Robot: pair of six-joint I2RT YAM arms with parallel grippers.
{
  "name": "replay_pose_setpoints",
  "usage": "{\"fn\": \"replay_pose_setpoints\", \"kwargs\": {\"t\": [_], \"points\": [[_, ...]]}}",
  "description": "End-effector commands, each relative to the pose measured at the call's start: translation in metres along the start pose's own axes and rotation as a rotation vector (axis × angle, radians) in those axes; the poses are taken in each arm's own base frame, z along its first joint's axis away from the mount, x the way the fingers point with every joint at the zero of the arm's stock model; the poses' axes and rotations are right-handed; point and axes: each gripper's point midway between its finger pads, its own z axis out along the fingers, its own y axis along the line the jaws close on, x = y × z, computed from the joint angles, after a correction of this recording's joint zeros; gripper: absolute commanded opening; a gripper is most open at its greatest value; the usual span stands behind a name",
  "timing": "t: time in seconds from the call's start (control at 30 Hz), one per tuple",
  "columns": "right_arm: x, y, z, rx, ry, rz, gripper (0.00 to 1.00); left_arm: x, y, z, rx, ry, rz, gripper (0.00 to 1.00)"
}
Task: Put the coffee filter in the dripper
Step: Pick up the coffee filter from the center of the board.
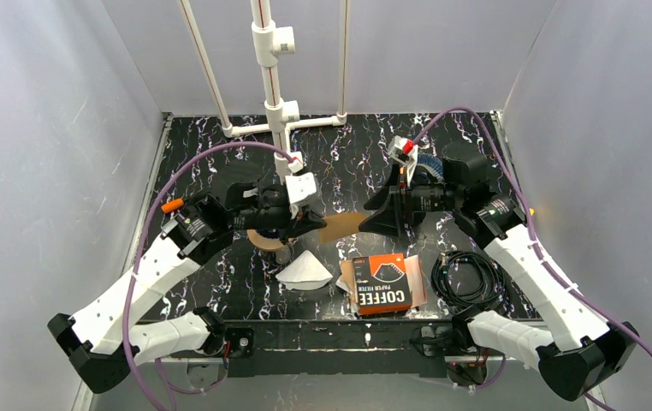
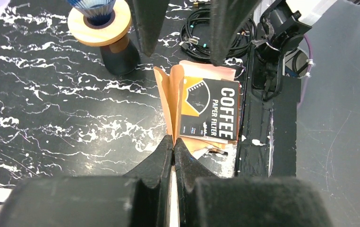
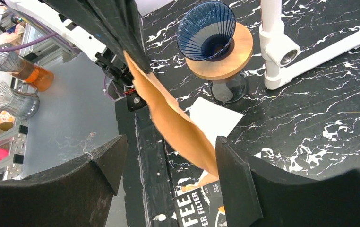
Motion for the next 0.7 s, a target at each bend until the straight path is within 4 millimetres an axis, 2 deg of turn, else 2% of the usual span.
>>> {"fn": "replay_pose_setpoints", "kwargs": {"t": [0.0,0.27,0.67], "points": [[-0.015,0.000,-0.001,0.013,-0.037,-0.074,0.76,-0.010,-0.017,-0.018,0.051,-0.043,0.075,0.00],[-0.020,0.000,0.004,-0.001,-0.071,-0.055,0.77,-0.011,-0.024,-0.021,0.082,-0.048,0.074,0.00],[0.000,0.000,0.012,-0.023,-0.009,-0.033,0.72,-0.028,-0.021,-0.017,0.090,-0.093,0.069,0.00]]}}
